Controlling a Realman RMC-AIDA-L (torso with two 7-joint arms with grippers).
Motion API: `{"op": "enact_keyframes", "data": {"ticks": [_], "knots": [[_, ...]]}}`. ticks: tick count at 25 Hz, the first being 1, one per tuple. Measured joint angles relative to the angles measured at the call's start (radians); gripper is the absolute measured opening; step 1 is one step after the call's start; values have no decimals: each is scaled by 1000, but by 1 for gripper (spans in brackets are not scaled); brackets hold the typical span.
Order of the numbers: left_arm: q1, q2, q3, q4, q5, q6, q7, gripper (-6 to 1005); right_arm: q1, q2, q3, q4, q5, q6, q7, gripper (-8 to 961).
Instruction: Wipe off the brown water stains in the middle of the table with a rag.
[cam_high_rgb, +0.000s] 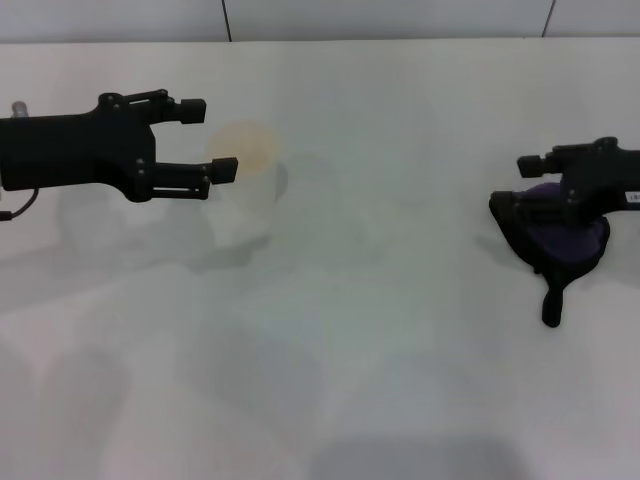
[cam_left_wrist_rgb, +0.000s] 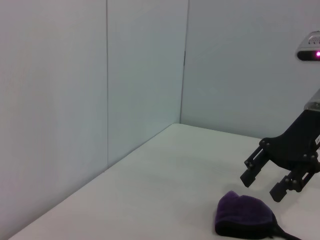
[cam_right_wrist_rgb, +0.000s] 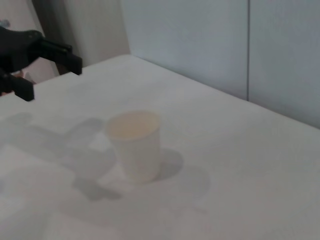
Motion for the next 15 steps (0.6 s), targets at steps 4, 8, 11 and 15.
{"op": "enact_keyframes", "data": {"ticks": [4, 8, 11, 15], "knots": [[5, 2, 0, 0, -7, 0, 7, 880, 20, 0, 0, 24, 17, -5, -24, 604], [7, 2, 0, -2, -7, 0, 9, 880, 30, 1, -1, 39, 39, -10, -48, 604], [9, 2, 0, -5, -7, 0, 10, 880, 29, 1, 5, 44, 74, -31, -74, 605], [10, 0, 0, -7, -7, 0, 10, 880, 26, -1, 12, 45, 95, -44, -79, 631]]}}
